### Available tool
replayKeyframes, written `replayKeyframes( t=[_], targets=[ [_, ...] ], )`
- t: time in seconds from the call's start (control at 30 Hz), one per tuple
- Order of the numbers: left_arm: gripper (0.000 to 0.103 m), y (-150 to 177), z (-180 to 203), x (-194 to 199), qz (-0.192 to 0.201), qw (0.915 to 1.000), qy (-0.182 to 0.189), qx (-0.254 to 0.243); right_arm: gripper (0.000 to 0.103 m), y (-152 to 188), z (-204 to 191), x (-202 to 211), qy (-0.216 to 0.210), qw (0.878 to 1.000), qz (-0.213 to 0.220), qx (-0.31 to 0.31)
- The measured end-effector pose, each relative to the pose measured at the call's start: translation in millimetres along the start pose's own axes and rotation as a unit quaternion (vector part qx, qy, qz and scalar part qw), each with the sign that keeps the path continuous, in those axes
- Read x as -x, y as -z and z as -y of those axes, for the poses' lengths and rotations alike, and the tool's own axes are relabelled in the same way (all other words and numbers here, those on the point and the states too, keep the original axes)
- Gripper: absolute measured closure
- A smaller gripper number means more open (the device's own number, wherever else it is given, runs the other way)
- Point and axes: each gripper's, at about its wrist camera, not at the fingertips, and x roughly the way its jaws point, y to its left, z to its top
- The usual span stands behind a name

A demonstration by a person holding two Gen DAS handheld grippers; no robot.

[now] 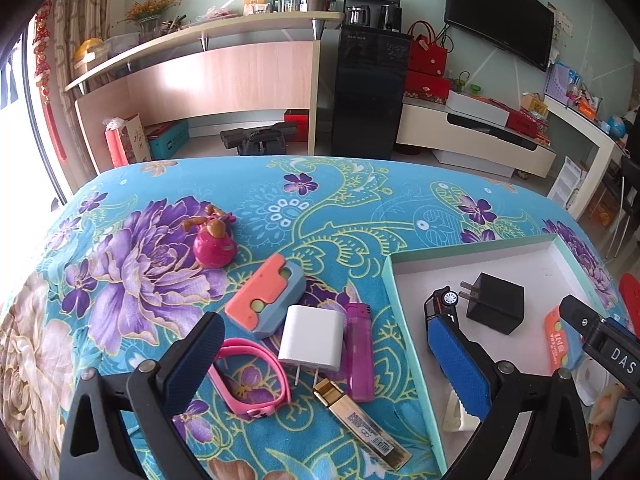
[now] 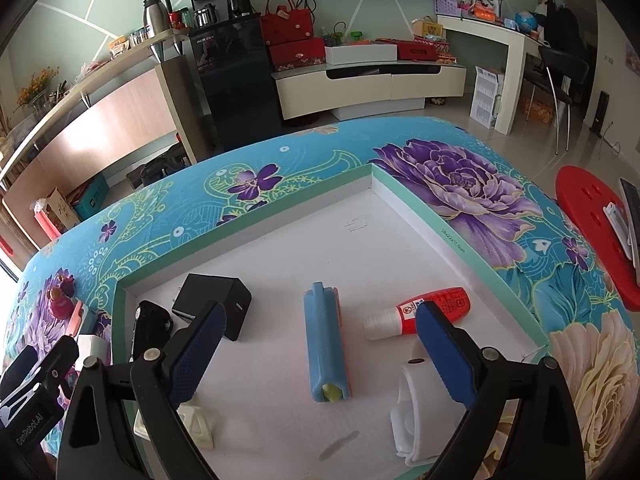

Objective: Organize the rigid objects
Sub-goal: 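Withdraw both tools from the tray back over the remaining items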

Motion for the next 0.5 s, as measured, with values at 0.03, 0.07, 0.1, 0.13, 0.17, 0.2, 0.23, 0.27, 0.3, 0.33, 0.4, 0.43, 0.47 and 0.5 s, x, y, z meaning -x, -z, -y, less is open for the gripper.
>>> replayKeyframes(
  t=[0.03, 0.07, 0.1, 0.13, 0.17, 0.2, 0.23, 0.27, 0.3, 0.33, 0.4, 0.43, 0.47, 0.5],
  targets=[
    [0.0, 0, -3, 2, 0.002, 1.0, -0.003, 0.003, 0.007, 0, -2, 2, -0.004, 1.0, 0.005, 0.001],
    [0.0, 0, -6, 4, 0.004, 1.0, -0.005, 0.005, 0.007, 0, -5, 4, -0.009, 1.0, 0.007, 0.003],
    [0.0, 0, -9, 6, 0.006, 0.9999, -0.007, 0.008, 0.007, 0, -8, 6, -0.012, 1.0, 0.011, 0.007],
    [0.0, 0, -13, 7, 0.007, 0.9999, -0.008, 0.011, 0.007, 1, -11, 7, -0.015, 1.0, 0.013, 0.011],
    [0.0, 0, -16, 9, 0.008, 0.9998, -0.01, 0.013, 0.007, 1, -13, 7, -0.016, 1.0, 0.014, 0.014],
    [0.0, 0, -18, 10, 0.008, 0.9998, -0.011, 0.015, 0.007, 1, -16, 7, -0.017, 1.0, 0.014, 0.016],
    [0.0, 1, -21, 11, 0.008, 0.9998, -0.012, 0.017, 0.007, 2, -18, 7, -0.018, 1.0, 0.013, 0.02],
    [0.0, 1, -24, 13, 0.007, 0.9997, -0.014, 0.018, 0.007, 2, -20, 6, -0.015, 1.0, 0.012, 0.021],
    [0.0, 2, -27, 14, 0.007, 0.9996, -0.016, 0.02, 0.007, 3, -22, 5, -0.014, 1.0, 0.01, 0.022],
    [0.0, 2, -30, 15, 0.008, 0.9996, -0.018, 0.023, 0.007, 3, -24, 5, -0.014, 1.0, 0.008, 0.022],
    [0.0, 3, -37, 18, 0.01, 0.9993, -0.02, 0.029, 0.007, 4, -28, 5, -0.024, 0.999, 0.006, 0.024],
    [0.0, 3, -41, 19, 0.011, 0.9991, -0.021, 0.034, 0.007, 4, -30, 6, -0.028, 0.999, 0.007, 0.026],
    [0.0, 3, -45, 21, 0.012, 0.9989, -0.022, 0.039, 0.007, 5, -34, 8, -0.027, 0.999, 0.012, 0.03],
    [0.0, 3, -49, 22, 0.012, 0.9987, -0.022, 0.043, 0.007, 5, -38, 10, -0.024, 0.999, 0.017, 0.036]
  ],
)
